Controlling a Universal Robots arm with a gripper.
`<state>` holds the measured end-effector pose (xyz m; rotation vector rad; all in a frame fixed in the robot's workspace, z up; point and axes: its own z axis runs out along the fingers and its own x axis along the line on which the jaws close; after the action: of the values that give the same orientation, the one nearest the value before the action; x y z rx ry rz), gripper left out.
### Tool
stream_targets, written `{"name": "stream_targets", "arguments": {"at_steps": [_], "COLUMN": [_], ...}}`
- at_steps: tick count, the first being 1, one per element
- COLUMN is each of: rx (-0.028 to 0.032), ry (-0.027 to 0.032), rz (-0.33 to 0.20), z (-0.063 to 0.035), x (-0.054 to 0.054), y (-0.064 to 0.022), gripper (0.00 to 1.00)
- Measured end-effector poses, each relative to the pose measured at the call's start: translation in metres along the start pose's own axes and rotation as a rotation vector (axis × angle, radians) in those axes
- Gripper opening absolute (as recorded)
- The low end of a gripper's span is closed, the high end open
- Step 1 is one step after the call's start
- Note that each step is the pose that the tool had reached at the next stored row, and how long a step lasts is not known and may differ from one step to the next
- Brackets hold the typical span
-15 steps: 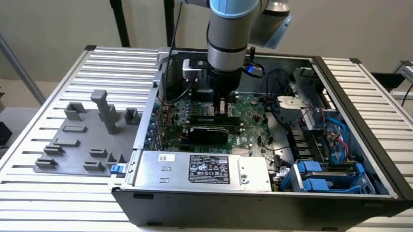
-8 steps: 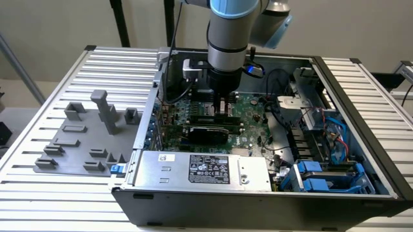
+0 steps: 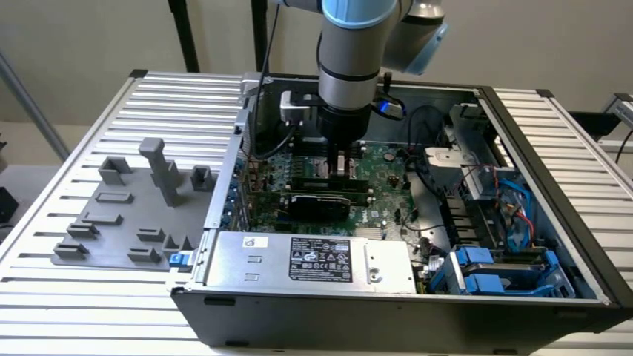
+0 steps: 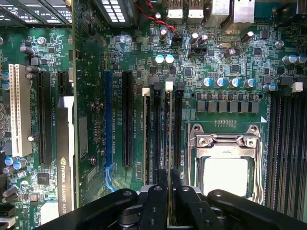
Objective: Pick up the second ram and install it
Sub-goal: 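Insert the second ram into the second slot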
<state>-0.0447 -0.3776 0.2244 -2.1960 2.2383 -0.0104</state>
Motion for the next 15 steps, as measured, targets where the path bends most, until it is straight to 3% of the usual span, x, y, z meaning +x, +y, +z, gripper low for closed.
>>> {"name": "stream_targets", "arguments": {"at_steps": [15], "rx": [-0.0001], "ry": [0.0001], "rz": [0.000], "z": [0.0026], "x": [0.0000], "y": [0.0000], "gripper": [0.14]}}
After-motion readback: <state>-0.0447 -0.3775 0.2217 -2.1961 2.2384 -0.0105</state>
